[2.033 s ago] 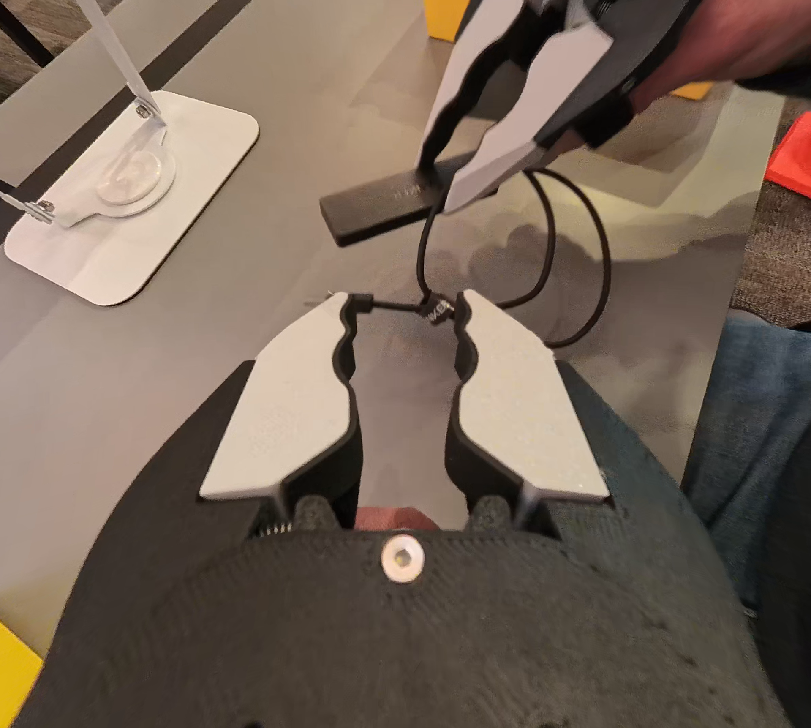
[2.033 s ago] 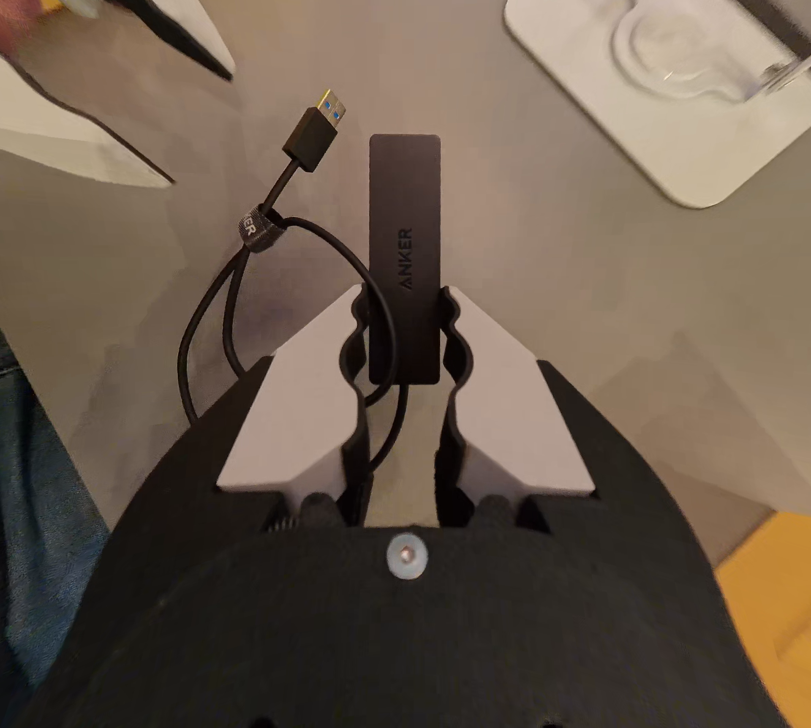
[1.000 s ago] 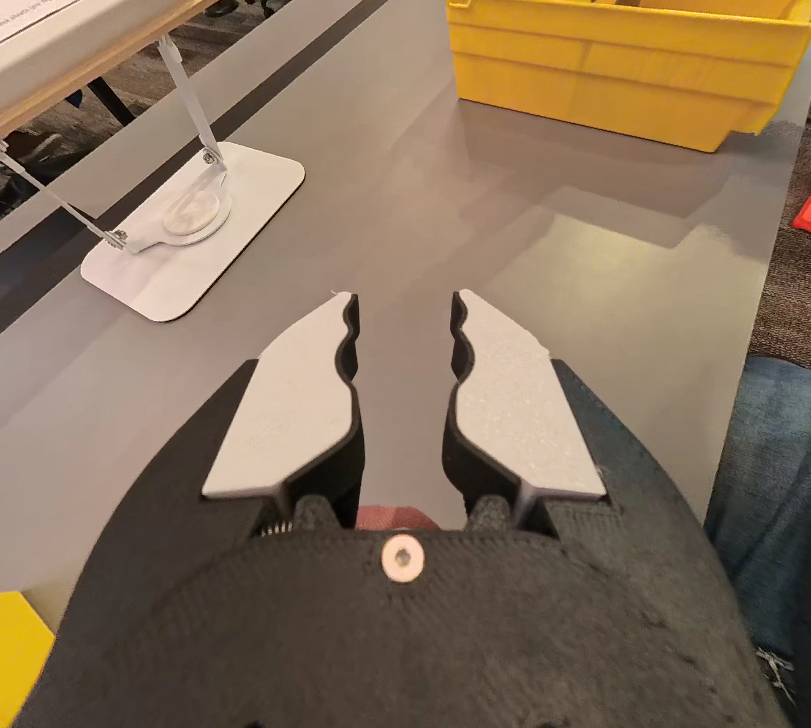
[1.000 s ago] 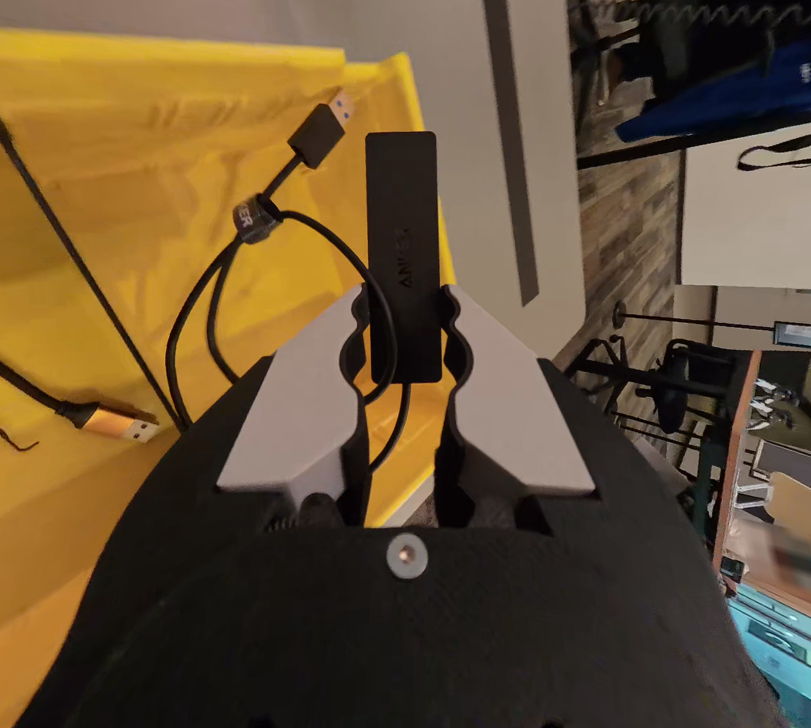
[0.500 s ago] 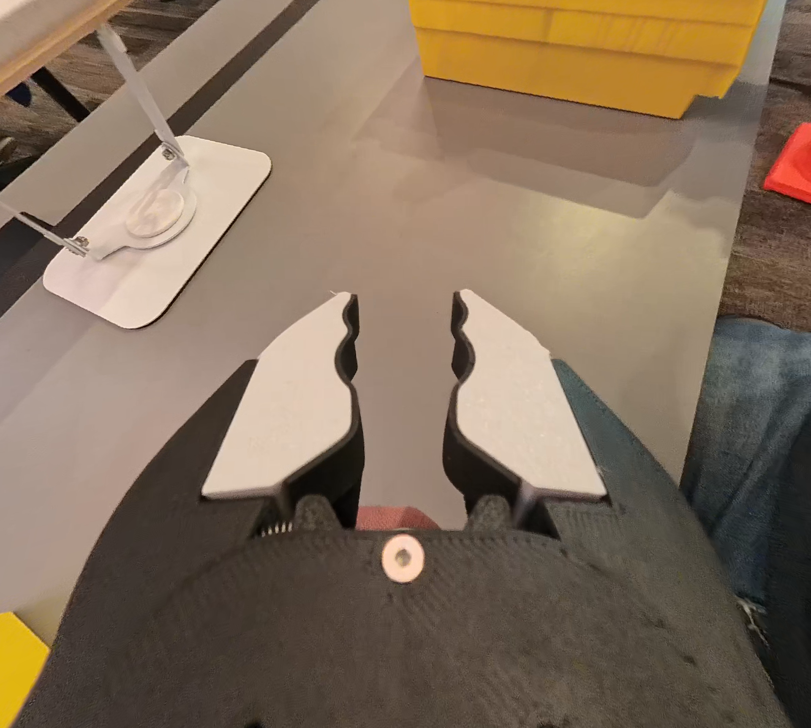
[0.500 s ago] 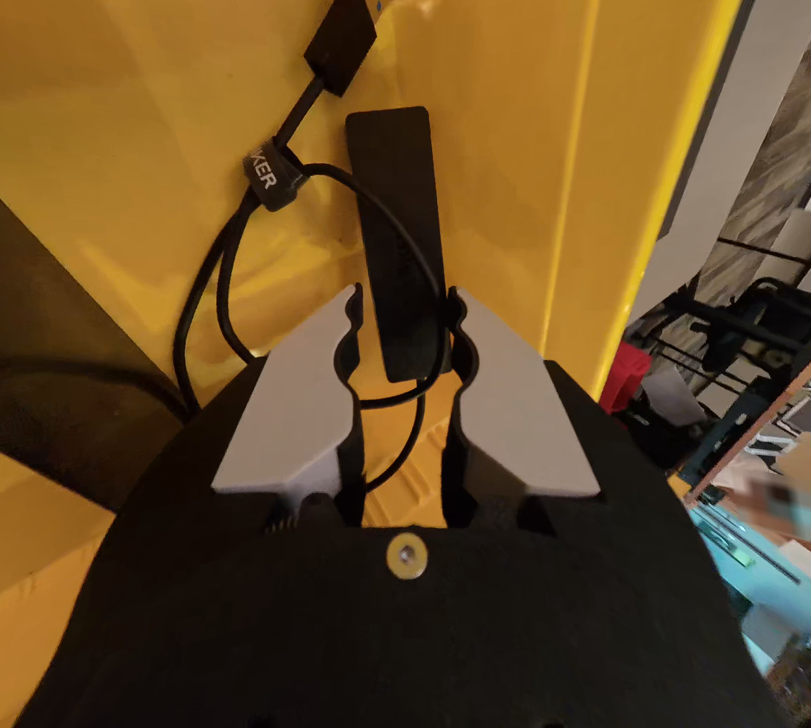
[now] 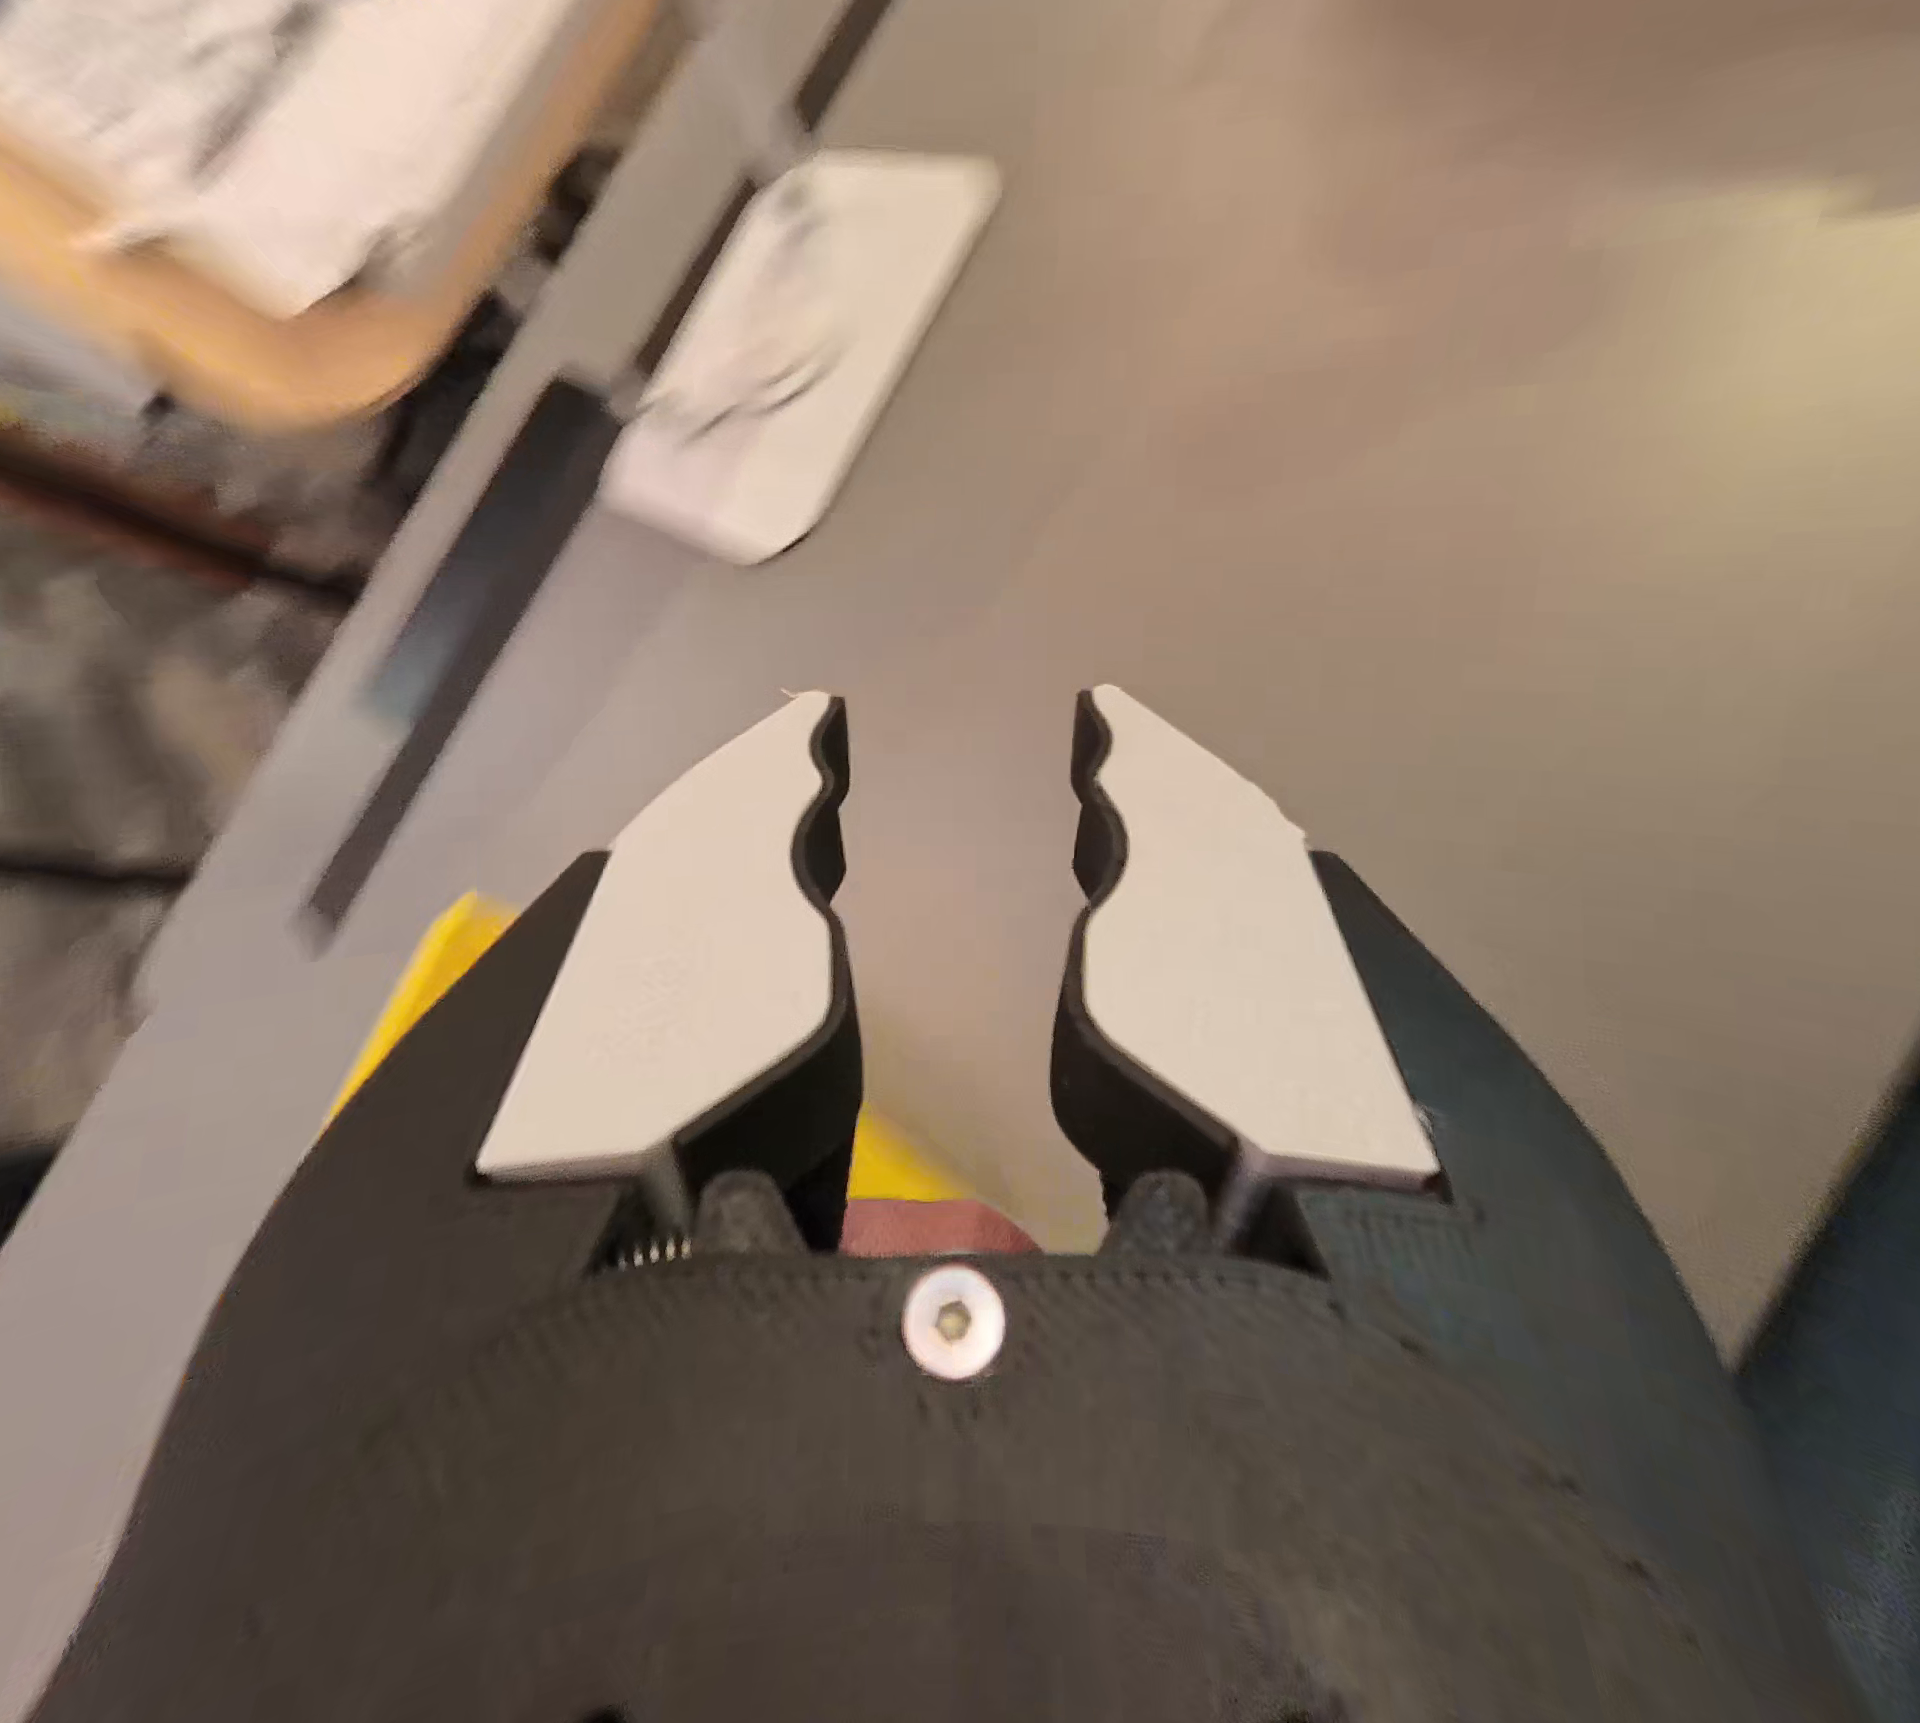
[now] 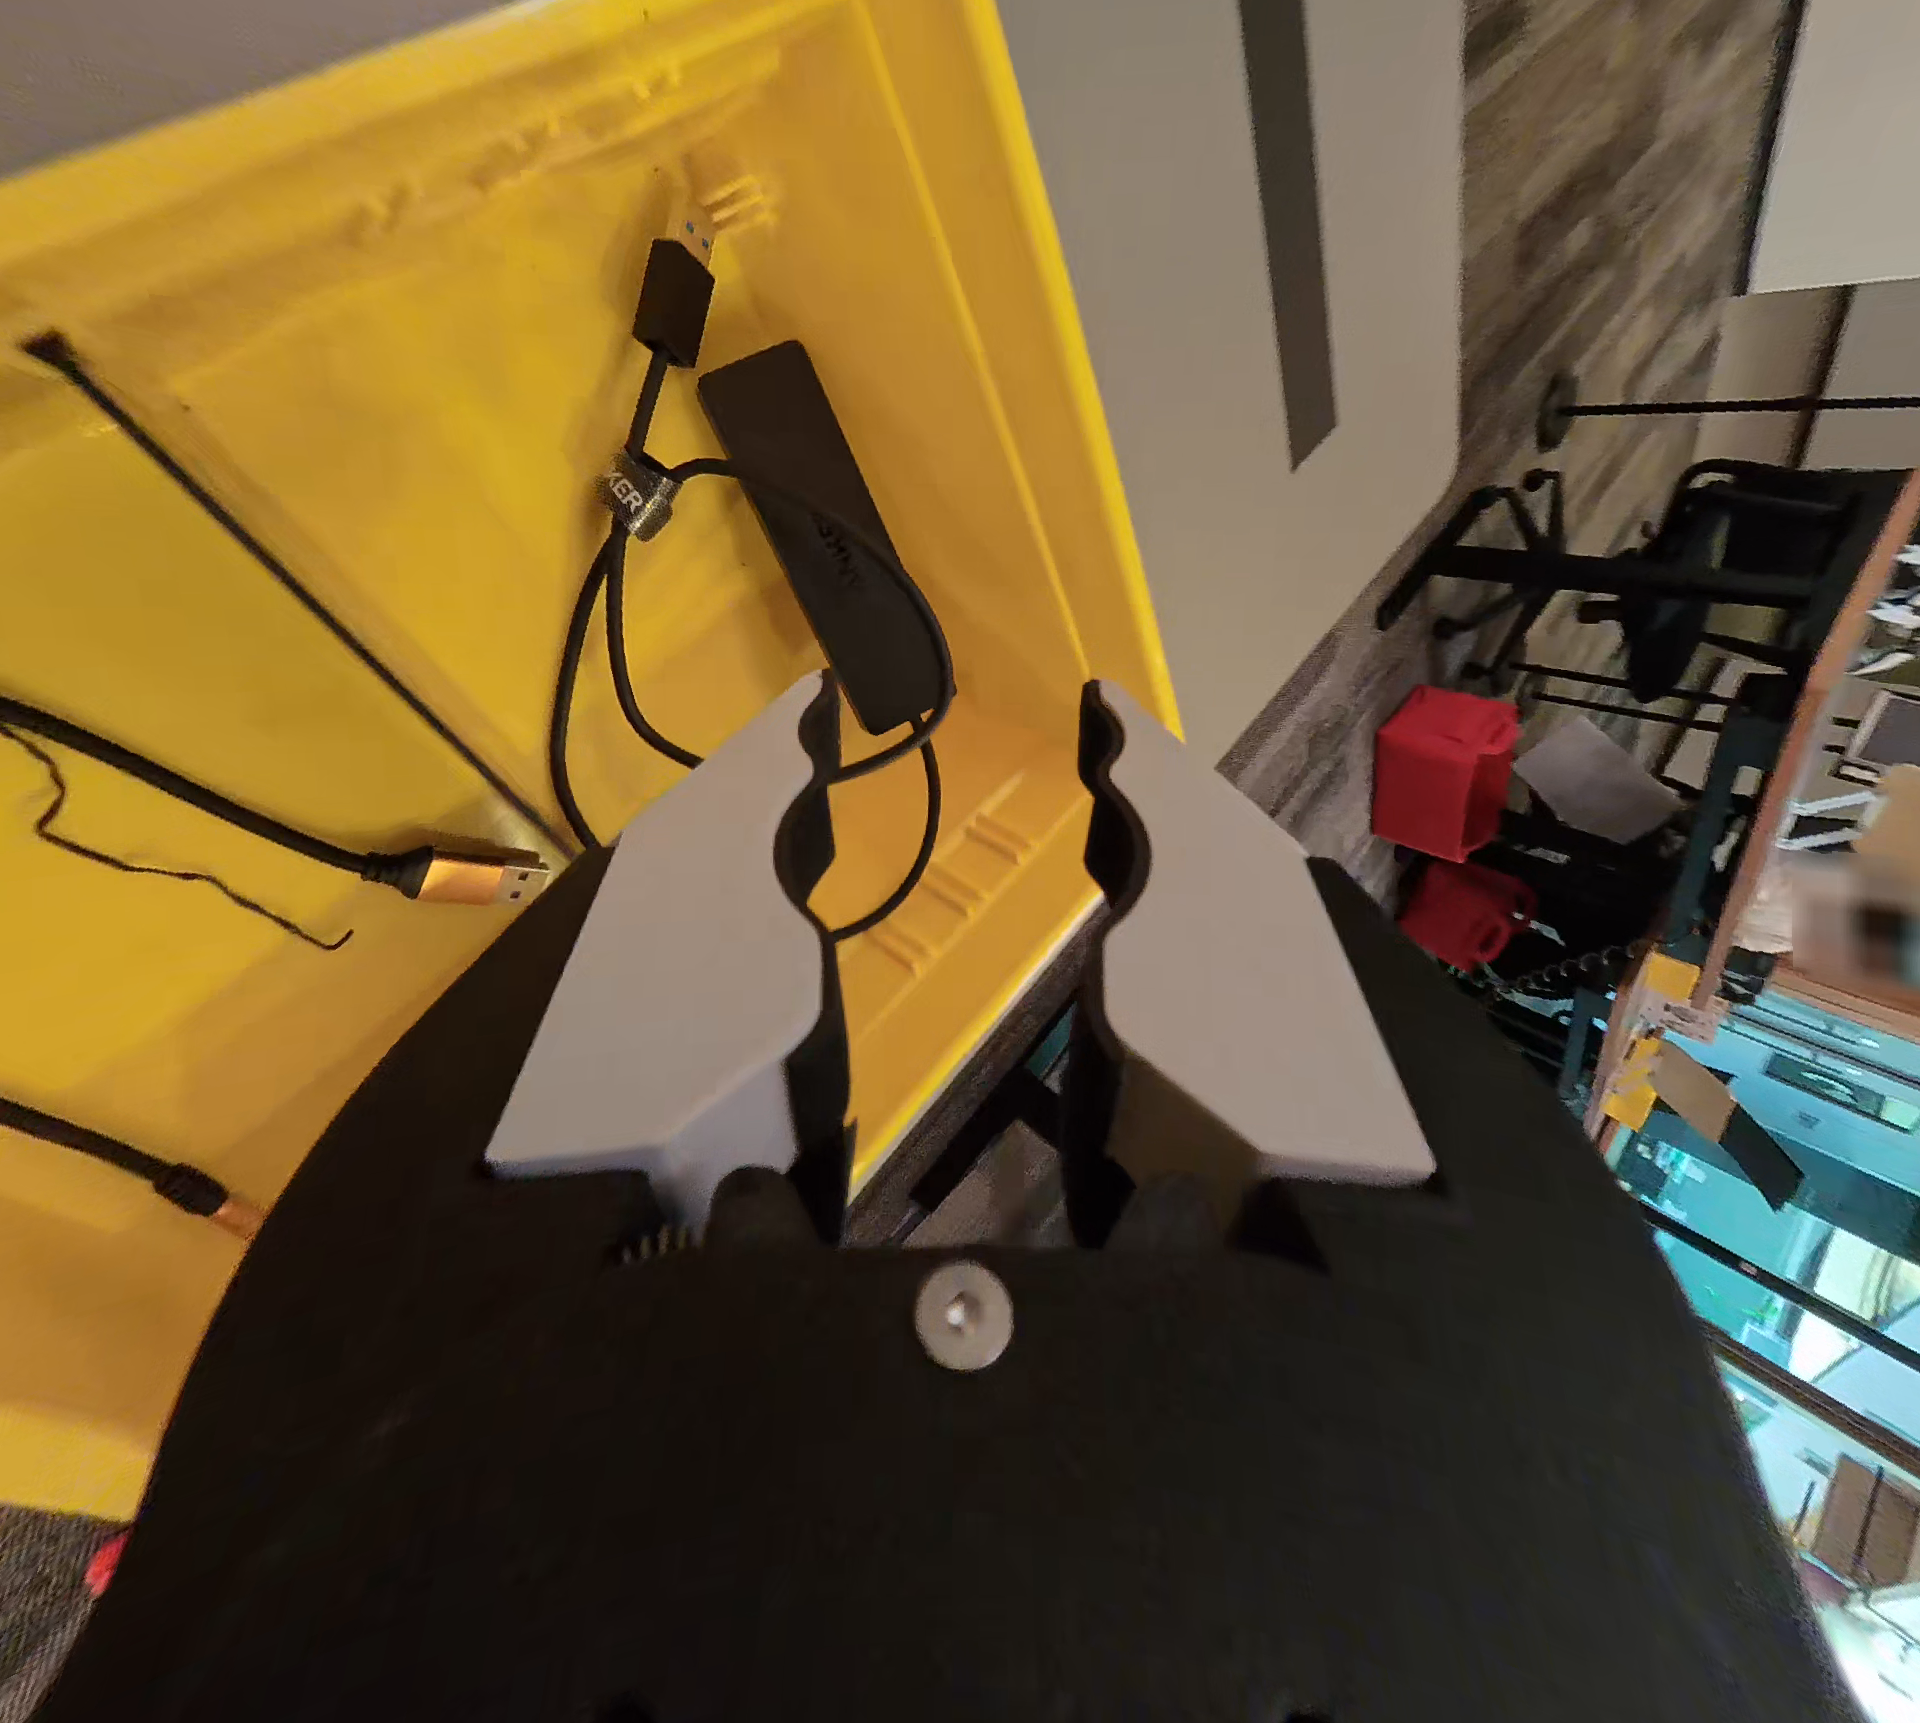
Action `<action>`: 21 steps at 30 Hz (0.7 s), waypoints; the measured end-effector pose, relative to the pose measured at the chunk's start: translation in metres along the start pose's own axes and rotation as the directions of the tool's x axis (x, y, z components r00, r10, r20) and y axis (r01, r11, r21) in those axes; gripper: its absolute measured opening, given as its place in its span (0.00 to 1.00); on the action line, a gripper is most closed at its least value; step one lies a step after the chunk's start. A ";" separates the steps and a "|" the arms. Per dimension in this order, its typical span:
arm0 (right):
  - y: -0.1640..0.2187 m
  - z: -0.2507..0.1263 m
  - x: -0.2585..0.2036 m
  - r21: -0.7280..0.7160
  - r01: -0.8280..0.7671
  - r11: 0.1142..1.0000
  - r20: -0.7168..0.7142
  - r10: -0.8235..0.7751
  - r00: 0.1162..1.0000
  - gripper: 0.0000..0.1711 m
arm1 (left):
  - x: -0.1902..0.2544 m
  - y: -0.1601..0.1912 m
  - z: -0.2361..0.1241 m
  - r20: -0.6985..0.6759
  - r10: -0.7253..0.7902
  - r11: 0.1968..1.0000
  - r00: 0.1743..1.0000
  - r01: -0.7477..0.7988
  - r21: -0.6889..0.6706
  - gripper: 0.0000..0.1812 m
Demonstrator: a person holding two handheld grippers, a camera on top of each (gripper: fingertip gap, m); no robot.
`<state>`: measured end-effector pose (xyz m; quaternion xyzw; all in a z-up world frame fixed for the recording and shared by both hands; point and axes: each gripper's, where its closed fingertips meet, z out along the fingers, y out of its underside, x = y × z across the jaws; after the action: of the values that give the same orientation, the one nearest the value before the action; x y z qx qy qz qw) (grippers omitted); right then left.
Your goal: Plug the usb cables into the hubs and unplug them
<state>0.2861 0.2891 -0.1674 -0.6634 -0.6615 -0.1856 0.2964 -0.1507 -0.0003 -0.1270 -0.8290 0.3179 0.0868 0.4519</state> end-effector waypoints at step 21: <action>-0.096 -0.114 -0.048 0.281 0.058 0.958 -0.140 -0.019 0.990 0.18 | -0.152 0.260 0.041 -0.087 0.040 0.652 0.995 -0.092 -0.753 0.18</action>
<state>0.2054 0.1748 -0.0977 -0.5867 -0.6722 -0.1391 0.4296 -0.4217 -0.0007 -0.2653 -0.9319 0.2969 0.2015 0.0530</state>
